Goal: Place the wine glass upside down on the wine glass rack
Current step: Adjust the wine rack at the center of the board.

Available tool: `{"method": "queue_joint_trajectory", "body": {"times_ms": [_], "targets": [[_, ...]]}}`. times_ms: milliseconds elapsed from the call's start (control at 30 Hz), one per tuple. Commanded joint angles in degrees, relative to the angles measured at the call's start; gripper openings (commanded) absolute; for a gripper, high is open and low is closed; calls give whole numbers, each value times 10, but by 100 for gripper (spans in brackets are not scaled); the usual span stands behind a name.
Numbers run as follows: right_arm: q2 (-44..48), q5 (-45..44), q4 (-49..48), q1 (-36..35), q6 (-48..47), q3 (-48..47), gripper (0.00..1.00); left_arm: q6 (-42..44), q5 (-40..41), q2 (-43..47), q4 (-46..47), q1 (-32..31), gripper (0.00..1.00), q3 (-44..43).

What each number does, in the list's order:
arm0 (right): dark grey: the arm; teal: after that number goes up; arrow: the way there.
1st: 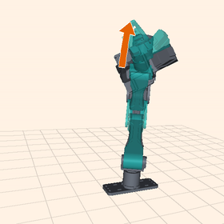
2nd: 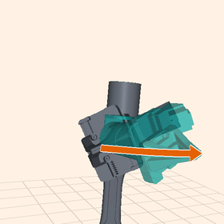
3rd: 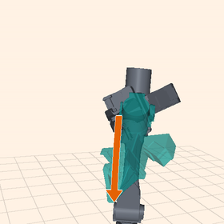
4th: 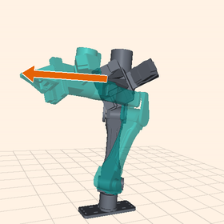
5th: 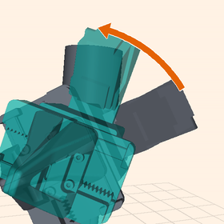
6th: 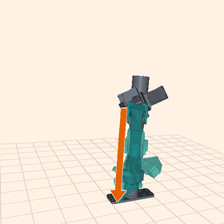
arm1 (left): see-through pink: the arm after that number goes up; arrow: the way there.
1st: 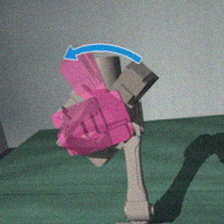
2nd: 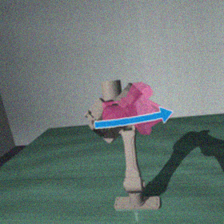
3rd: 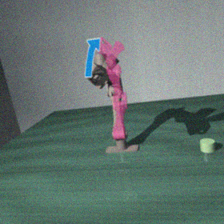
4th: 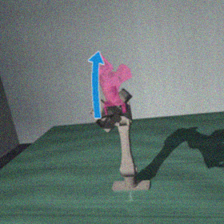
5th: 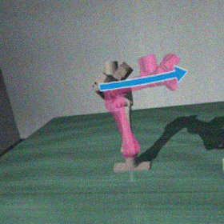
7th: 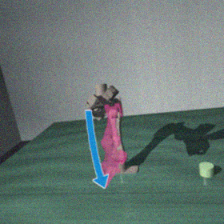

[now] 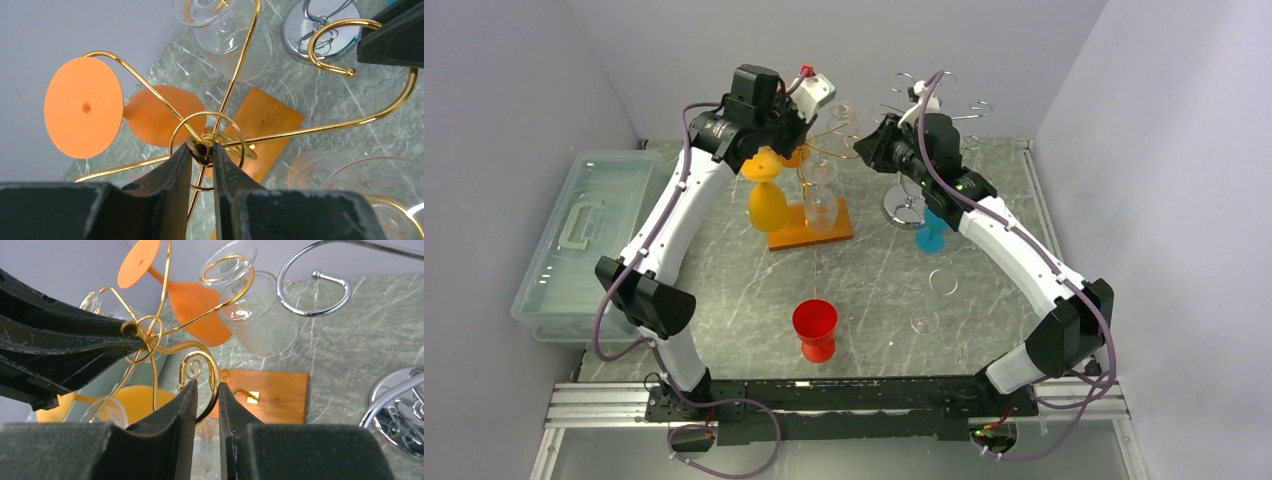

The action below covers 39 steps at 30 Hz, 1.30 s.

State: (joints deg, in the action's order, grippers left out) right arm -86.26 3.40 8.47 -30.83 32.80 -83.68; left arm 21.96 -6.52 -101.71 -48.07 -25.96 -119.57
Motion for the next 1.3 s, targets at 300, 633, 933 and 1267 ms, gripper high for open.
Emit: {"method": "queue_joint_trajectory", "body": {"times_ms": [300,633,933,1267], "targets": [[59,53,67,-112,15,83,13,32,28,6,15,18,1,24],[85,39,61,-156,24,134,13,36,23,20,13,17,0,36],[66,23,81,-203,11,97,13,39,24,23,12,17,0,40],[89,-14,111,-208,9,117,25,40,20,39,7,17,0,53]]}}
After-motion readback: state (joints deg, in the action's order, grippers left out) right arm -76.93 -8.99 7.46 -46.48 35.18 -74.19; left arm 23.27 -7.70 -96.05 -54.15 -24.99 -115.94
